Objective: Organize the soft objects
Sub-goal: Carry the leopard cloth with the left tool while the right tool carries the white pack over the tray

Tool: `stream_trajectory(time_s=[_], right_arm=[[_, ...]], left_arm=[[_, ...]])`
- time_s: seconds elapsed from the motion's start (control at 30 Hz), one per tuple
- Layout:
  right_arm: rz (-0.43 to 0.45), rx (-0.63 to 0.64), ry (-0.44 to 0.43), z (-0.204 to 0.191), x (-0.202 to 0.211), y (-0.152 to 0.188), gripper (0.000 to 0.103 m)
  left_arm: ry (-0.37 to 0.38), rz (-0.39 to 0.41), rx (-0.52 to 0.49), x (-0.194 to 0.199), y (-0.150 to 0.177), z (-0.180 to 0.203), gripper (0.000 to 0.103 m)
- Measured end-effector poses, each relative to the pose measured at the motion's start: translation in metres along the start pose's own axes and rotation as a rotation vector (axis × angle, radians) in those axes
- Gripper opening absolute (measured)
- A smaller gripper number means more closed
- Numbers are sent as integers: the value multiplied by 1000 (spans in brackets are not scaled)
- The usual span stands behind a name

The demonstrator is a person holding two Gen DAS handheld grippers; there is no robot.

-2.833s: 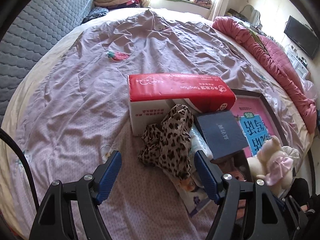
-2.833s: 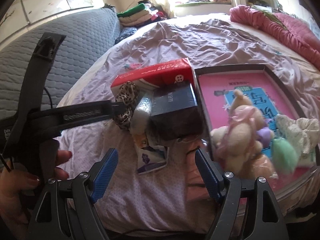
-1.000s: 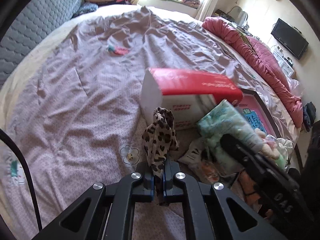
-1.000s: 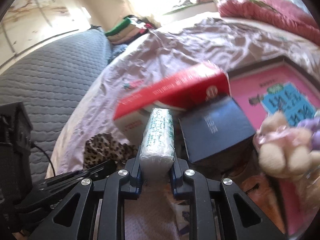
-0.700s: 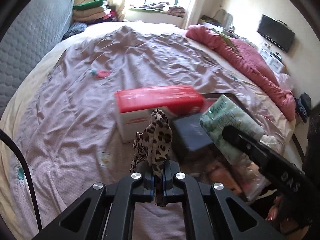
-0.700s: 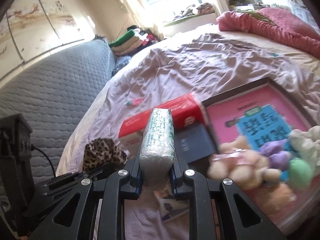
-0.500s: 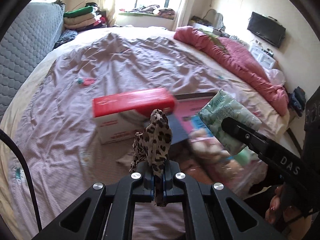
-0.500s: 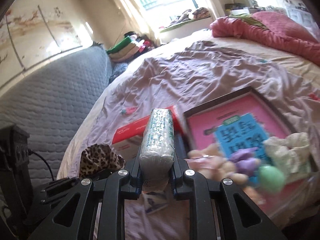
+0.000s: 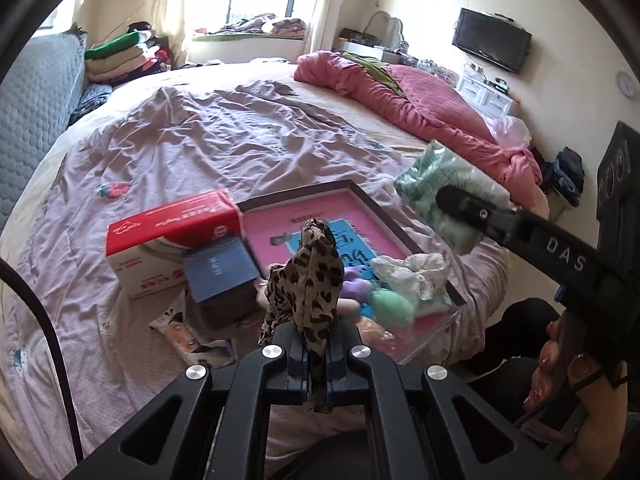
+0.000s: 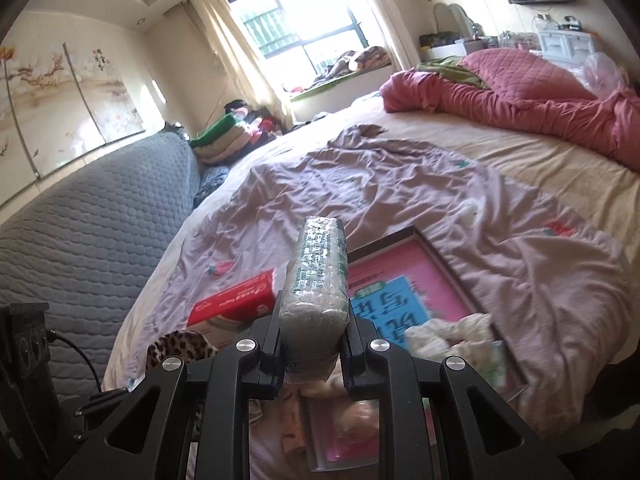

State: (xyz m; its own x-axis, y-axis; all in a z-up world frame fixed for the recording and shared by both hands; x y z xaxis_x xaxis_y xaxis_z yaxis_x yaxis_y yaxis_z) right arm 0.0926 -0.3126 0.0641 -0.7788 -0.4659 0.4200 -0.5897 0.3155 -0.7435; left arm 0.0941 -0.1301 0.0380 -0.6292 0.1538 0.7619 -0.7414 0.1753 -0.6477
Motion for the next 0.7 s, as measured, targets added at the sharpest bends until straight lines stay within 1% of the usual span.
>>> stream_trajectory(time_s=[0.2, 0.37, 0.5, 0.7], right_arm=[[8, 3, -5, 6, 14, -8, 22], [-8, 57, 21, 7, 17, -9, 22], [-15, 77, 38, 13, 17, -6, 22], [-28, 52, 30, 31, 10, 2, 22]], left_arm=[[-12, 3, -30, 1, -5, 17, 5], [-32, 0, -31, -4, -11, 23, 5], [-44, -13, -40, -10, -11, 28, 5], [-50, -29, -58, -23, -10, 37, 5]])
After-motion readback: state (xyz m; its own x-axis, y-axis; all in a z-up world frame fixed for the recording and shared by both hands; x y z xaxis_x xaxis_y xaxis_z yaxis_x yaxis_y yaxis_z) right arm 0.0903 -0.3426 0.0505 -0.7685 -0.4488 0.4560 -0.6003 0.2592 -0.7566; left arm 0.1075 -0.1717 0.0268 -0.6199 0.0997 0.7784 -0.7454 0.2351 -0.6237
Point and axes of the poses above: each gripper's, at about its wrist camera, not at the fingertips, and x roughly against the way its jaws point, z to its right, y to its underside, the point moved 3 cm from there along -x, roughly the way its jaws point, and after that the axes turned 13 degrees about -y, right-handed, at the moved point
